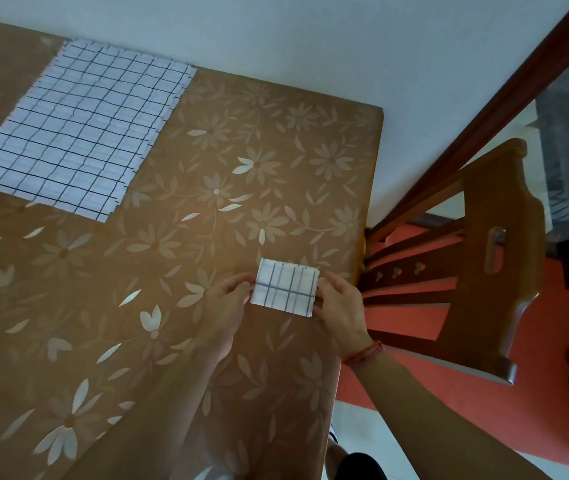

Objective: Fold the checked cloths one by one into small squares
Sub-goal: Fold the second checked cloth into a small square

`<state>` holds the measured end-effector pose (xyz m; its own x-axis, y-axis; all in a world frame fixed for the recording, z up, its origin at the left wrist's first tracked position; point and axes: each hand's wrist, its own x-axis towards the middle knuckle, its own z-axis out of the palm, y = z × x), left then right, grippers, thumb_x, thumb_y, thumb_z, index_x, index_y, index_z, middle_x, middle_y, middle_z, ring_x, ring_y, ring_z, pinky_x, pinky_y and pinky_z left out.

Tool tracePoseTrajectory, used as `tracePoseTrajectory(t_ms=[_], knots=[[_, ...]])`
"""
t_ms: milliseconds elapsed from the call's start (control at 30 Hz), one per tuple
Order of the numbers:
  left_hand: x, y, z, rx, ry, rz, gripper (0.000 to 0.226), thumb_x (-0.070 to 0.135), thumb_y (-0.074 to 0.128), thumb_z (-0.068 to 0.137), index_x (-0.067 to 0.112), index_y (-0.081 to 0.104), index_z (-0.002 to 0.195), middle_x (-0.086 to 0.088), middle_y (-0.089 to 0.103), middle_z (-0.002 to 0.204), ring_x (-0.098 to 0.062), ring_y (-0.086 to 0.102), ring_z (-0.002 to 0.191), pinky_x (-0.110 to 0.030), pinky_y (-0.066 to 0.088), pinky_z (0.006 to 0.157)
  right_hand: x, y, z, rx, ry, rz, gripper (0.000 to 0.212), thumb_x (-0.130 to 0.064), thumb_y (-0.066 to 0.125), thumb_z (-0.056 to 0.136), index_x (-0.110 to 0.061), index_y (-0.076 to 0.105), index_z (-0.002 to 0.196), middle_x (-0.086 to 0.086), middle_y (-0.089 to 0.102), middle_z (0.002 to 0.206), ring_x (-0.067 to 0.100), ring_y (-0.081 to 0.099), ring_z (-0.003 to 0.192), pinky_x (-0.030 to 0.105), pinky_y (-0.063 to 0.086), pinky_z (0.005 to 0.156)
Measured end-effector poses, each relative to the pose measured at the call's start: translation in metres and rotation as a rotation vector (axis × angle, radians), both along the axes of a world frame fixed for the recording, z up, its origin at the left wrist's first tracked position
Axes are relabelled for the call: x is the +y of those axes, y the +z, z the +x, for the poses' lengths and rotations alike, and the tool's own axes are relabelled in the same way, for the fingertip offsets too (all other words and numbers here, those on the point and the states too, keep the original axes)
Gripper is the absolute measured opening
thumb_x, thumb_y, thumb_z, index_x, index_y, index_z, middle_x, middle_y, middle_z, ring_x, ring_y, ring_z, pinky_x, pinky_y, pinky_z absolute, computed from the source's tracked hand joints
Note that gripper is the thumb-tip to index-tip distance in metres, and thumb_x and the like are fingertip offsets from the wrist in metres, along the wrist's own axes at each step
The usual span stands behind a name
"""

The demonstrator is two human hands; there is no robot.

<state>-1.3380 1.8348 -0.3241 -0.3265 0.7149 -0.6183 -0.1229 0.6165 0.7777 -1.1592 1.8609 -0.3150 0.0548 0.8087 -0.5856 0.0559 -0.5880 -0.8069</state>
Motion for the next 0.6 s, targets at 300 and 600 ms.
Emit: tracePoseTrajectory(t_ms=[300, 600], knots=[[-0.014, 0.029, -0.016, 0.147, -0.082, 0.069, 0.031, 0.024, 0.052, 0.098, 0.023, 0.060, 0.128, 0.003, 0.064, 0.121, -0.018, 0.065, 0.104, -0.039, 0.058, 0.081, 0.001, 0.012, 0.000, -0.395, 0.236, 0.214, 0.020, -0.028, 0.047, 0.096, -0.021, 0.061, 0.108, -0.003, 0.067, 0.098, 0.014, 0.064, 0.093, 0.033, 0.054, 0.079], [-0.046, 0.065, -0.069, 0.763, -0.262, 0.181, 0.032, 0.021, 0.058, 0.095, 0.028, 0.057, 0.126, 0.011, 0.057, 0.124, 0.001, 0.056, 0.108, -0.006, 0.034, 0.086, 0.013, 0.020, -0.054, -0.682, 0.689, 0.608, 0.046, -0.035, 0.048, 0.092, -0.018, 0.048, 0.135, -0.002, 0.054, 0.124, 0.016, 0.050, 0.114, 0.028, 0.041, 0.099]])
